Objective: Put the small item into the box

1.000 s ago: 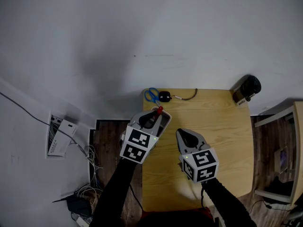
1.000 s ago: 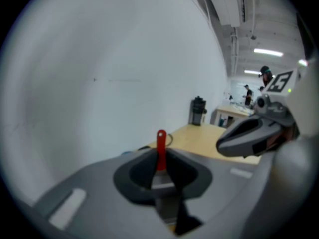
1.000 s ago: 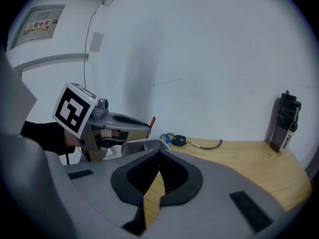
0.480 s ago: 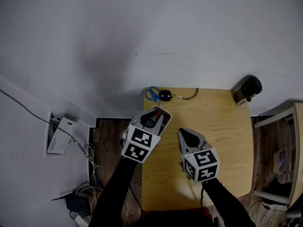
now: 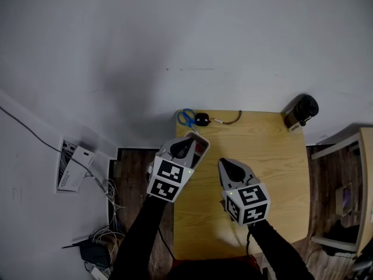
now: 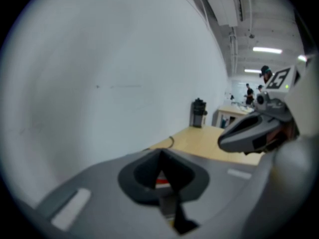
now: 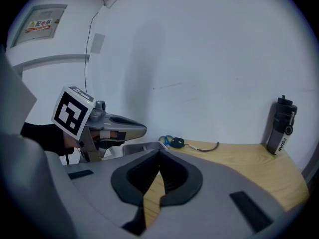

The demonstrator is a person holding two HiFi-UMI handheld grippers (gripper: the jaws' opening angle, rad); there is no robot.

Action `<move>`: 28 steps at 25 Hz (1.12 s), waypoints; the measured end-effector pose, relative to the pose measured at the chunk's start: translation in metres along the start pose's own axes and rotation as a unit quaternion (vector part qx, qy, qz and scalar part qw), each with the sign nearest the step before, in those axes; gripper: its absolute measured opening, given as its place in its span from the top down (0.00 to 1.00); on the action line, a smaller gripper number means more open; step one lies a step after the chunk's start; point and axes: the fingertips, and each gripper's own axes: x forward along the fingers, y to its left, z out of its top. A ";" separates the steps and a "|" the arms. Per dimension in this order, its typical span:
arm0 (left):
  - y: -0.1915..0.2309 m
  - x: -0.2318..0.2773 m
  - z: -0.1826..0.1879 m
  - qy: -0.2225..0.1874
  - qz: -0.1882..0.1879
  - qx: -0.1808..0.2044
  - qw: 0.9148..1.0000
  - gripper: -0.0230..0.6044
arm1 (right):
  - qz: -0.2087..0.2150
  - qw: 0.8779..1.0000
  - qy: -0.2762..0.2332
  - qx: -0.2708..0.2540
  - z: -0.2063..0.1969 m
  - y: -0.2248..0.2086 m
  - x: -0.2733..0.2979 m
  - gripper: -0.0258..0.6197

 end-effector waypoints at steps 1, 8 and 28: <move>-0.001 -0.001 0.001 -0.001 -0.001 -0.001 1.000 0.96 | -0.001 1.000 -0.001 -0.001 0.000 0.000 -0.001 0.95; -0.003 -0.016 0.005 -0.019 0.004 -0.021 1.000 0.96 | -0.003 1.000 -0.012 -0.006 0.008 0.005 -0.012 0.95; -0.024 -0.074 0.020 -0.088 0.047 -0.067 0.993 0.96 | 0.004 0.999 -0.049 -0.016 0.026 0.011 -0.054 0.95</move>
